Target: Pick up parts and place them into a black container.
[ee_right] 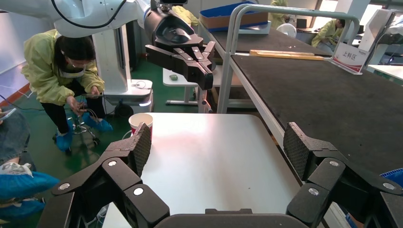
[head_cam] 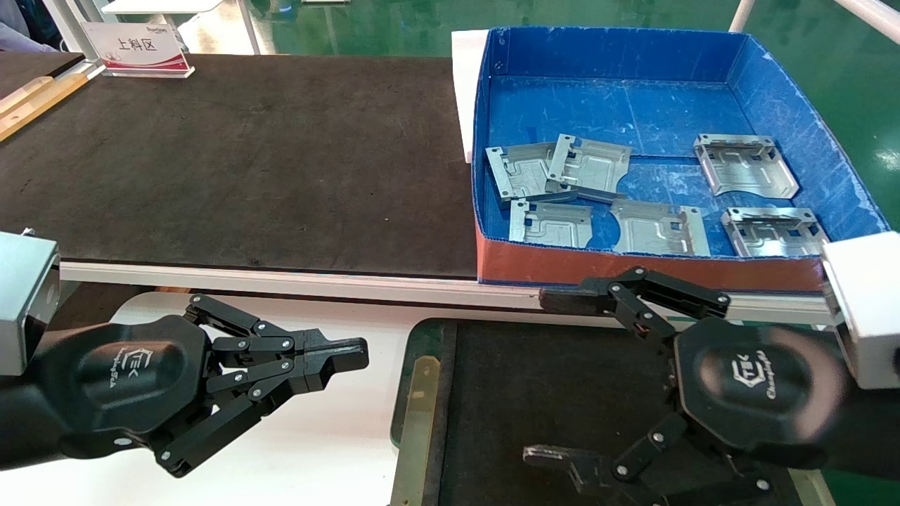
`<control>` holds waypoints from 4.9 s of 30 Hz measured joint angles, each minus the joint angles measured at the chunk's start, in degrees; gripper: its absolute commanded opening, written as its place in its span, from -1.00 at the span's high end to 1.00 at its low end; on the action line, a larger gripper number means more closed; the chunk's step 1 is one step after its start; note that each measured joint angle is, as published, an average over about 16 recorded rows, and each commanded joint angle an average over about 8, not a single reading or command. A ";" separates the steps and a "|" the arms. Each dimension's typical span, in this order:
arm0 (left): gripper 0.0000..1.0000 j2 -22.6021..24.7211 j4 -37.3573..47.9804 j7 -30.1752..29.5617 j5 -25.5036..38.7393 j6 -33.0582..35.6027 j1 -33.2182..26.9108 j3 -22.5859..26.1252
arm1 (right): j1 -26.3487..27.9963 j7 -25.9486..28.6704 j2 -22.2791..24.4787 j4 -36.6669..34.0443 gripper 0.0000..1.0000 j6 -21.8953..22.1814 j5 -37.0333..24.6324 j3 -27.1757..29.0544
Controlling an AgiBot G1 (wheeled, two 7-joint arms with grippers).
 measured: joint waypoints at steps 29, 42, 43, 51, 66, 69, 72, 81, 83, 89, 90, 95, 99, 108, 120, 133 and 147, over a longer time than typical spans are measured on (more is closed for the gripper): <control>1.00 0.00 0.00 0.00 0.00 0.00 0.00 0.00 | 6.69 -1.71 -3.83 -12.28 -1.00 15.19 -10.71 -0.74; 1.00 0.00 0.00 0.00 0.00 0.00 0.00 0.00 | 12.54 -5.03 -5.92 -23.47 -1.00 20.26 -16.21 -1.71; 1.00 0.00 0.00 0.00 0.00 0.00 0.00 0.00 | 13.23 -5.42 -6.17 -24.55 -1.00 20.52 -16.75 -1.88; 1.00 0.00 0.00 0.00 0.00 0.00 0.00 0.00 | 20.07 -8.85 -8.29 -33.94 -1.00 22.43 -21.30 -3.47; -1.00 0.00 0.00 0.00 0.00 0.00 0.00 0.01 | 32.28 -11.36 -12.60 -53.01 -1.00 27.12 -27.06 -5.66; -1.00 0.00 0.00 0.00 0.00 0.00 0.00 0.01 | 34.14 -10.36 -13.67 -56.43 -1.00 28.70 -27.82 -6.05; -1.00 0.00 0.00 0.00 0.00 0.00 0.00 0.01 | 35.91 -8.82 -14.82 -59.51 -1.00 30.47 -28.77 -6.60; -1.00 0.00 0.00 0.00 0.00 0.00 0.00 0.01 | 40.83 -2.20 -18.77 -66.78 -1.00 35.92 -32.47 -8.99; -1.00 0.00 0.00 0.00 0.00 0.00 0.00 0.01 | 41.74 -0.48 -19.67 -68.14 -1.00 36.88 -33.33 -9.58; -1.00 0.00 0.00 0.00 0.00 0.00 0.00 0.01 | 43.80 4.36 -22.32 -71.84 -1.00 39.55 -35.68 -11.21; -1.00 0.00 0.00 0.00 0.00 0.00 0.00 0.01 | 44.02 5.01 -22.71 -72.35 -1.00 39.91 -36.00 -11.43; -1.00 0.00 0.00 0.00 0.00 0.00 0.00 0.01 | 44.55 7.73 -24.33 -74.60 -1.00 41.55 -37.27 -12.33; -1.00 0.00 0.00 0.00 -0.01 0.00 0.00 0.01 | 44.43 9.05 -25.23 -75.85 -1.00 42.82 -37.91 -12.78; -1.00 0.00 0.00 0.00 -0.01 0.00 0.00 0.01 | 43.36 10.12 -25.99 -77.07 -1.00 44.34 -38.28 -13.04; -1.00 0.00 0.00 0.00 -0.01 0.00 0.00 0.01 | 42.10 10.50 -26.14 -77.22 1.00 44.99 -38.74 -13.35; -1.00 0.00 0.00 0.01 -0.01 0.00 -0.01 0.01 | 41.53 10.11 -25.67 -76.14 1.00 44.92 -39.01 -13.54; -1.00 0.00 0.00 0.01 -0.01 0.00 -0.01 0.01 | 41.26 10.18 -24.99 -75.41 1.00 44.47 -39.10 -13.59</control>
